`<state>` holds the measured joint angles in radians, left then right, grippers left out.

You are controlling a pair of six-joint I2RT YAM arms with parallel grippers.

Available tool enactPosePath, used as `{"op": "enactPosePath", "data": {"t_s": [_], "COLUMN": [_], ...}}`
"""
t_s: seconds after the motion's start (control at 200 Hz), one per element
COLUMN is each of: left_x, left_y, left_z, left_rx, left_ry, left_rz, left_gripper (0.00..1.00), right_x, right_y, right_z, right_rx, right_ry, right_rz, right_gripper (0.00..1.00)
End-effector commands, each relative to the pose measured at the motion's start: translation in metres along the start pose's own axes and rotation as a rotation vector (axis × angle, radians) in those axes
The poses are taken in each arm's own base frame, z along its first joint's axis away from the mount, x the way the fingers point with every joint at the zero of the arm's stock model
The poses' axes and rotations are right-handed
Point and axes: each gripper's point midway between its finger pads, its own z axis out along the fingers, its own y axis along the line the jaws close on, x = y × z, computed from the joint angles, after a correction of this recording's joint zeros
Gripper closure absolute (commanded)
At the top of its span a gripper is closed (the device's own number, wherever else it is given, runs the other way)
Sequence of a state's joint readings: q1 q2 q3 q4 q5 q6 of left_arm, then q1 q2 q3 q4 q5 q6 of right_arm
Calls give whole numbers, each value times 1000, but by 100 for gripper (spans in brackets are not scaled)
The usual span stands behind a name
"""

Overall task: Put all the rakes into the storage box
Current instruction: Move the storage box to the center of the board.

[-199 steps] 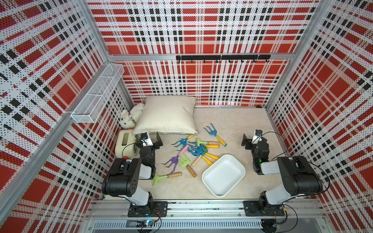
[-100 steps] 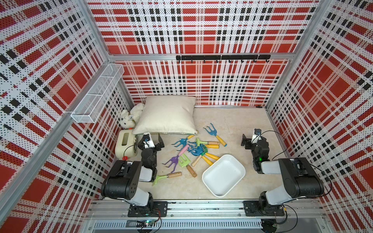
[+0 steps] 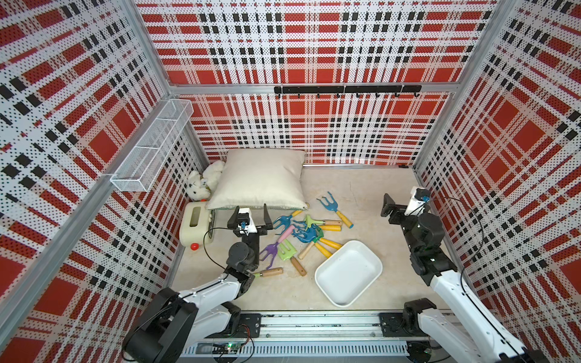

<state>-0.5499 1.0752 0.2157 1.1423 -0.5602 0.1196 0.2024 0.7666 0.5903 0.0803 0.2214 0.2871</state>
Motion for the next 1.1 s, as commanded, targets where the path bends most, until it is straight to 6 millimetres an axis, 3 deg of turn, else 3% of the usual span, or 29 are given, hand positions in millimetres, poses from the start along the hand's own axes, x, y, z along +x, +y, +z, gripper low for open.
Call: {"op": "enactPosePath", "data": {"t_s": [0.0,0.09,0.135,0.18,0.301,0.391,0.526,0.666,0.892,1.097], "left_x": [-4,-11,-12,-12,3,9,24,37,63,62], "left_y": [-25,-38,-45,-49,-39,-27,-24,-20,35,28], "left_z": [-6,-15,-18,-22,-24,-15,-3,-5,-8,-8], "left_rx": [66,120,168,202,169,131,203,285,37,65], "left_ry": [58,80,96,112,180,225,305,353,352,346], "left_rz": [-72,-209,-266,-289,-259,-304,-334,-360,-543,-523], "left_gripper": [1,1,1,1,1,1,1,1,1,1], "right_x": [74,98,109,122,164,186,201,217,236,248], "right_y": [-26,-31,-18,-12,-7,-6,5,17,33,36], "right_z": [-27,-46,-51,-57,-75,-90,-106,-118,-132,-137], "right_rx": [131,164,81,54,67,110,136,191,303,397], "right_ry": [313,388,432,488,662,749,803,856,900,930], "right_rz": [151,297,325,359,433,440,441,376,255,175], "right_gripper": [0,0,0,9,12,12,11,11,12,12]}}
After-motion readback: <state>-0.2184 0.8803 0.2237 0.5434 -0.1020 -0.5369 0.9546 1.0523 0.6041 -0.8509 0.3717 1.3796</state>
